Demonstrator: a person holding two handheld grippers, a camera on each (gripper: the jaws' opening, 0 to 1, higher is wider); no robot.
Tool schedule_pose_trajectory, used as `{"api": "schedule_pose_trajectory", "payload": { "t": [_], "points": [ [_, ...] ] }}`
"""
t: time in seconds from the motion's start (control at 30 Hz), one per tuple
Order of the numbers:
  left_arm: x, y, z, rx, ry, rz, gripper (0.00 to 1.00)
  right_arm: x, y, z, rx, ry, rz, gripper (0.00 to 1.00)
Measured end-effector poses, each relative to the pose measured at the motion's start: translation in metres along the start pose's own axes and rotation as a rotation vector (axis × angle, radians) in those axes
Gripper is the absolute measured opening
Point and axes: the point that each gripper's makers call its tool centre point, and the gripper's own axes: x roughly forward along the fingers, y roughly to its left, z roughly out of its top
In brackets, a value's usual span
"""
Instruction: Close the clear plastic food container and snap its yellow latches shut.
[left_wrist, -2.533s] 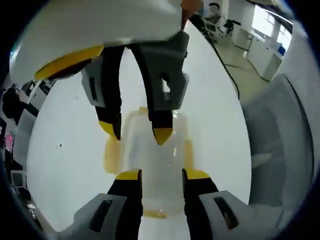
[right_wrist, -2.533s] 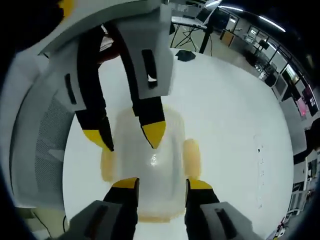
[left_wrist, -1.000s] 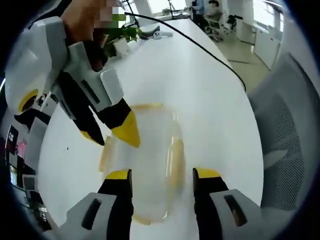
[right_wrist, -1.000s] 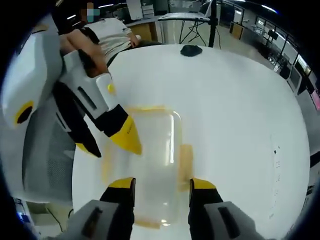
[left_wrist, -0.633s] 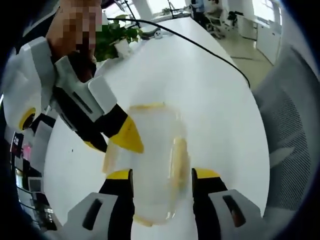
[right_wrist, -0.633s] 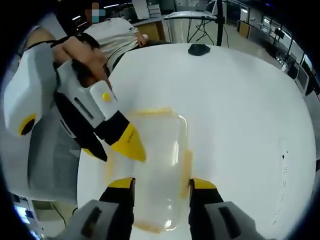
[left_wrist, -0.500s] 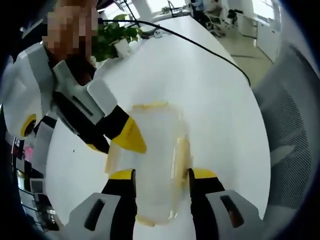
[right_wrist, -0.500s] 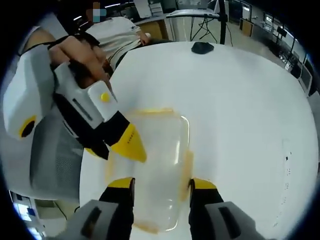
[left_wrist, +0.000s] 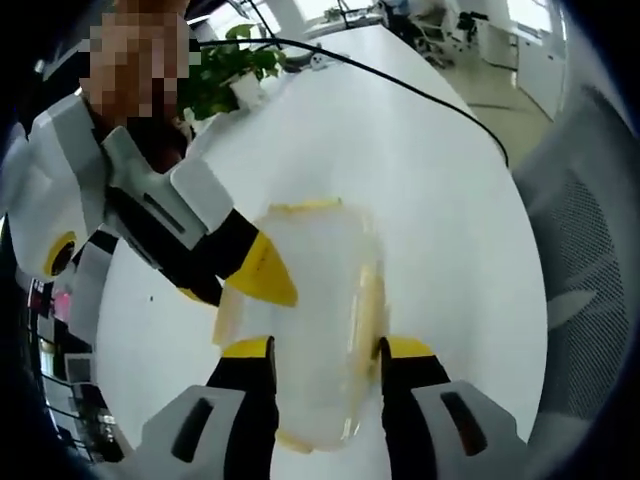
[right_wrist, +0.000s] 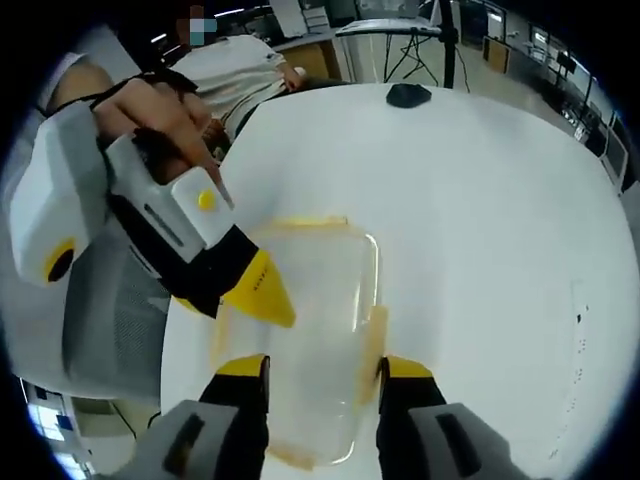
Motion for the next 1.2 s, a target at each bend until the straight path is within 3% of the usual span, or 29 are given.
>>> {"api": "schedule_pose_trajectory", "payload": {
  "t": [0.07, 0.13, 0.23, 1.03, 1.2],
  "points": [
    [0.0011, 0.0085, -0.0069, 0.035, 0.035, 0.057, 0.34, 0.0019, 0.0009, 0.0052, 0.002, -0.016, 0.008, 0.38],
    [0.0038, 0.0037, -0.0002, -0.003, 0.011, 0.028, 0.34, 0.0014, 0.0010, 0.0026, 0.036, 0.011, 0.001, 0.35],
    [0.0018, 0.0040, 0.0000, 0.005, 0.011, 0.028, 0.33, -0.0014, -0.0013, 0.0057, 0.045, 0.012, 0.009, 0.31],
    [0.0011, 0.0012, 0.0011, 0.026, -0.002, 0.013, 0.36, -0.0016, -0.0020, 0.0001, 0.060, -0.010, 0.015, 0.36],
    [0.0002, 0.0024, 0.0030, -0.007, -0.007, 0.002, 0.37, -0.0019, -0.0015, 0.0023, 0.041, -0.006, -0.001, 0.36]
  ]
}}
